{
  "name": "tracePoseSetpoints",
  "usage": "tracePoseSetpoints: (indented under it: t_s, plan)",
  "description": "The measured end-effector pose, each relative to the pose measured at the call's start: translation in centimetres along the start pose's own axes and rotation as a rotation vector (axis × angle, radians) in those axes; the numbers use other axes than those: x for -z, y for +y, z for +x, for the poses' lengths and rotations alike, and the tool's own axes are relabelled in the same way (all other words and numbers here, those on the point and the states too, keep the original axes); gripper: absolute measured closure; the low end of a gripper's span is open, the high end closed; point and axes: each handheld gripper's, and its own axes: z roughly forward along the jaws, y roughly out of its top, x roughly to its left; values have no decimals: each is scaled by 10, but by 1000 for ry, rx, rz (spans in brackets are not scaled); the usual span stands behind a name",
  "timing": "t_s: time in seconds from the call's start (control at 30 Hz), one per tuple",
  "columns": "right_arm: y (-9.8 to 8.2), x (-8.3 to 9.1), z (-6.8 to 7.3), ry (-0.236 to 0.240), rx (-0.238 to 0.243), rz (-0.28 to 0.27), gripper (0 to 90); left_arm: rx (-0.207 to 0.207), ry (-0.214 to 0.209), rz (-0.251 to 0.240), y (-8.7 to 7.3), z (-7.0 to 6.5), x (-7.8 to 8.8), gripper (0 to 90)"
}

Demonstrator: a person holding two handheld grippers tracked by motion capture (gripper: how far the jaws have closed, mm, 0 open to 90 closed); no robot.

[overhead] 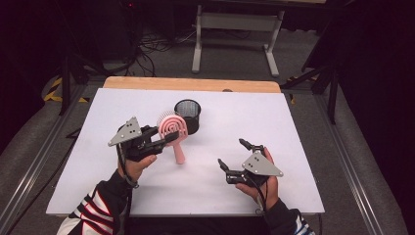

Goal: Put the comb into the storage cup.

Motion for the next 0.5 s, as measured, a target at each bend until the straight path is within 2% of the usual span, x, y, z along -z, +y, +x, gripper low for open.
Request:
tracePoseSetpoints:
  t_s: [0.5]
  plan:
    - [-13, 12, -6, -21, 11, 28, 45, -4, 41, -24, 6, 9, 12, 627]
